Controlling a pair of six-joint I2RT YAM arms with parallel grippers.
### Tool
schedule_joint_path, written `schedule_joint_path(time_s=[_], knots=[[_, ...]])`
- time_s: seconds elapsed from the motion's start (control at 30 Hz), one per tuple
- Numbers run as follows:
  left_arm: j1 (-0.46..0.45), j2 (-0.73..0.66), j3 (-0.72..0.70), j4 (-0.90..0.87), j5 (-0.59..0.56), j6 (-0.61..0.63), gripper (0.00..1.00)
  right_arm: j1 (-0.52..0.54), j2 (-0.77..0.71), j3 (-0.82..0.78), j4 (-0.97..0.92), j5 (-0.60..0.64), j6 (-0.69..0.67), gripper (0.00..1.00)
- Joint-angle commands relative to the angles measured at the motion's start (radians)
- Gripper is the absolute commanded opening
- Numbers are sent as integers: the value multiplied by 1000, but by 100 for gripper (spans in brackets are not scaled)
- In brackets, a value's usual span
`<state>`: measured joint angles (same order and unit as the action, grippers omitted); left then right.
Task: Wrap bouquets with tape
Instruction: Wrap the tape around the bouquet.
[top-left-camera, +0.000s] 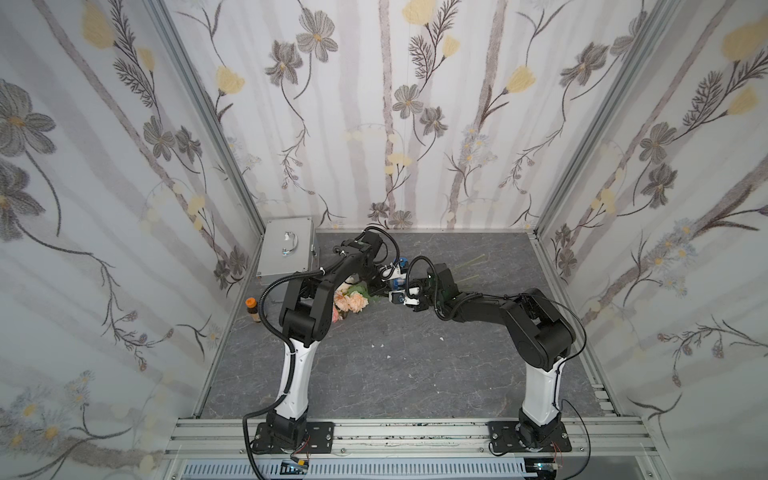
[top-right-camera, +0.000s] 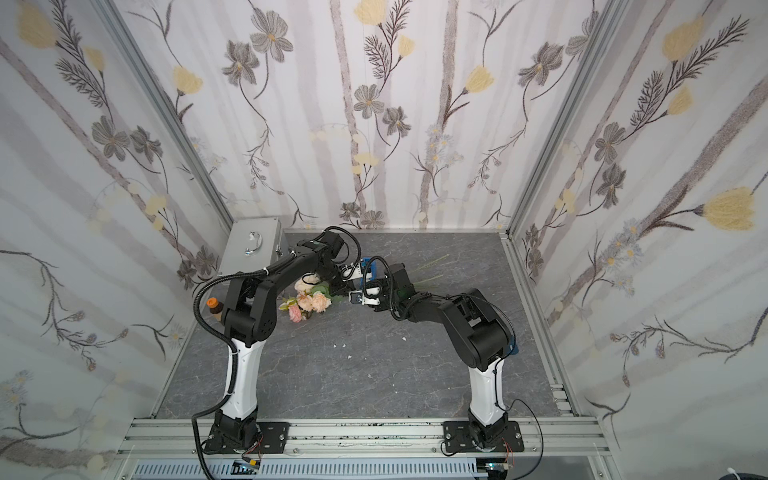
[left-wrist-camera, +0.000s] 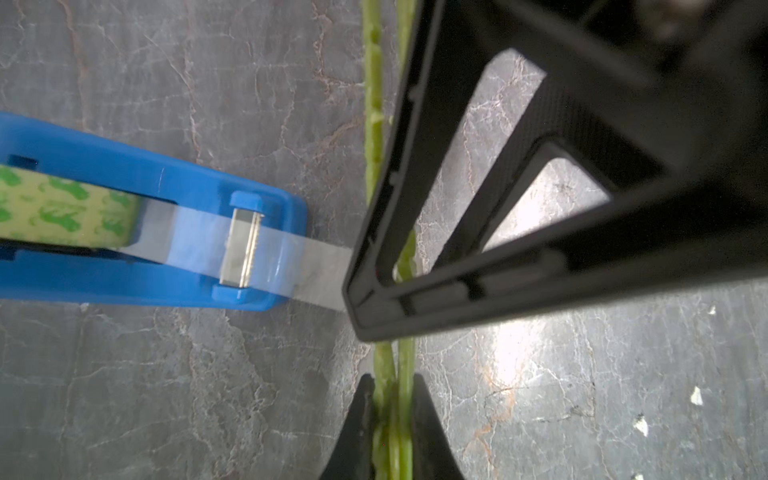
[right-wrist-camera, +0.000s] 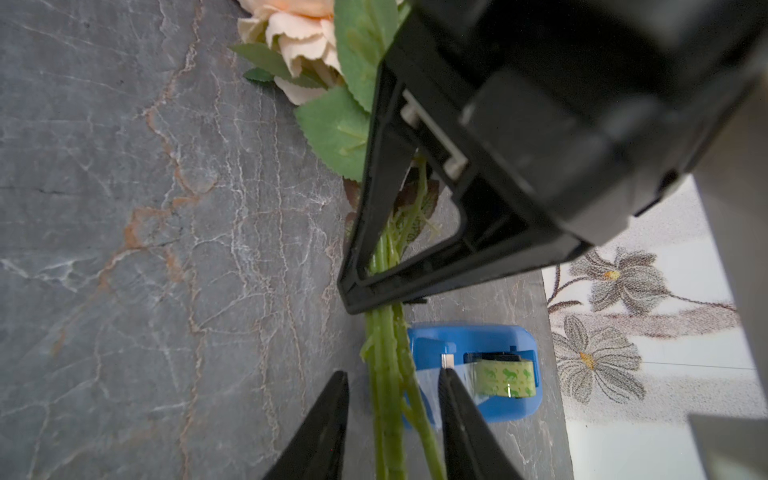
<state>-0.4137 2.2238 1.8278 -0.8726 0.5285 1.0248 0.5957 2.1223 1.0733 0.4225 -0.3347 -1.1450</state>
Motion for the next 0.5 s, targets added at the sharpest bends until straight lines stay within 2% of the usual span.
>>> schedule_joint_path(time_s=[0.0,0.33,0.47], knots=[[1,-10,2,-19,31,18,0,-2,8,4,25,-2,0,38],[1,-18,-8,-25,61,19,0,-9,45,43,22,63,-32,29],[3,-18,-7,-27,65,18,0,-10,50,52,30,87,-48,12]])
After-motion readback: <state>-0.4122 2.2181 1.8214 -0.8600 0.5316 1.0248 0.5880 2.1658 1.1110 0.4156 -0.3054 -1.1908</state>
